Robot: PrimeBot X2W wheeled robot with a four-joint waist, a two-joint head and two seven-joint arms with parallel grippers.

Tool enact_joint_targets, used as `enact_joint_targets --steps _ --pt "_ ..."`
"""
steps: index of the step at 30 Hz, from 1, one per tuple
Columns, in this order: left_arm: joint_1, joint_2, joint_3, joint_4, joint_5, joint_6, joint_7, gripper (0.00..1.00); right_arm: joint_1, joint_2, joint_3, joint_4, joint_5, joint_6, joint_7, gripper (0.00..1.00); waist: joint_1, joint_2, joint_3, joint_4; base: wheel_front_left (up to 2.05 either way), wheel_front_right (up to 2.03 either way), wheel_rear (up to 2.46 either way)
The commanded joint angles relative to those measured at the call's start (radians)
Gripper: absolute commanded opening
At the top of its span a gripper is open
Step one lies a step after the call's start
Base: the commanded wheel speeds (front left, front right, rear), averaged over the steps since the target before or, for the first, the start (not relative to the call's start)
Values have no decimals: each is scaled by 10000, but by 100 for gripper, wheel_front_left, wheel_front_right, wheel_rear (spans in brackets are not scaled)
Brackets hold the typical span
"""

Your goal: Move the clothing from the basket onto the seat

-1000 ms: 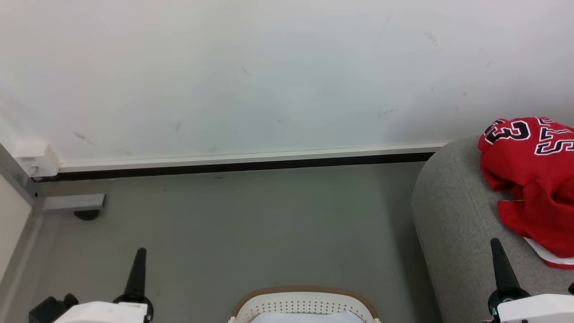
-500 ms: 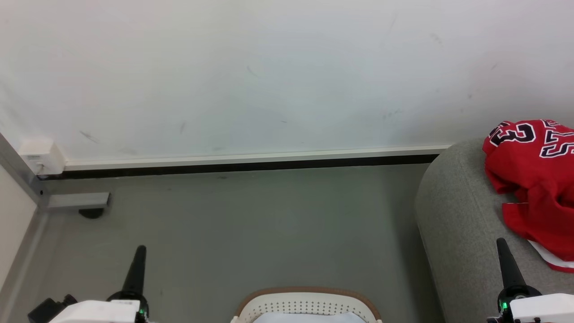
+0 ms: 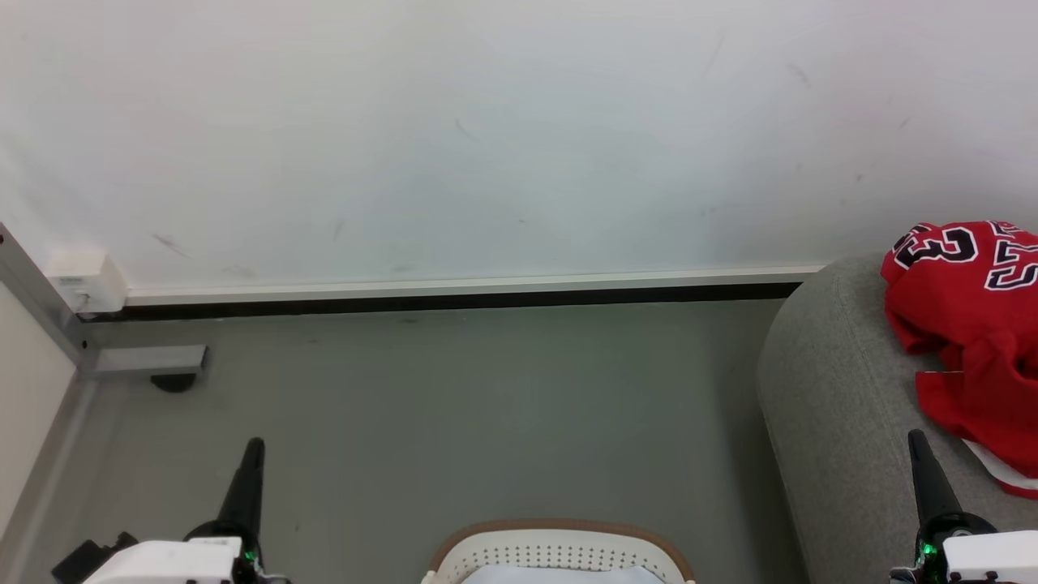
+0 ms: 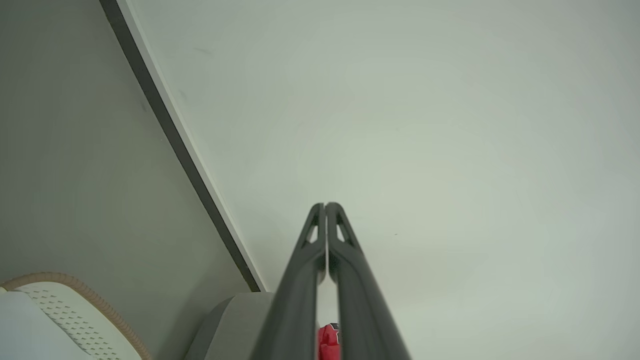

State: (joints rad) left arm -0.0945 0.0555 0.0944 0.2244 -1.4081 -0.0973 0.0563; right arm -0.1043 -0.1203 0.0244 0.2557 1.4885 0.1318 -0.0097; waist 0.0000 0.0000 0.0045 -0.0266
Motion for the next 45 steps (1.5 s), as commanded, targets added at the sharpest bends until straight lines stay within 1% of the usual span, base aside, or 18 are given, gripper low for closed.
enact_joint_targets --steps 1,29,45 --pt "-143 19 69 -65 -268 -22 84 0 -172 -62 -70 -91 196 -16 58 0 0 0 -2 12 0 0 0" --pt "-211 -49 235 -121 -2094 -29 607 0 -154 -127 -357 -127 2185 -21 418 0 0 0 -52 259 0 0 0" --pt "-208 -48 234 -119 -2091 -29 621 0 -145 -161 -308 -130 2248 -21 368 0 0 0 -53 264 0 0 0"
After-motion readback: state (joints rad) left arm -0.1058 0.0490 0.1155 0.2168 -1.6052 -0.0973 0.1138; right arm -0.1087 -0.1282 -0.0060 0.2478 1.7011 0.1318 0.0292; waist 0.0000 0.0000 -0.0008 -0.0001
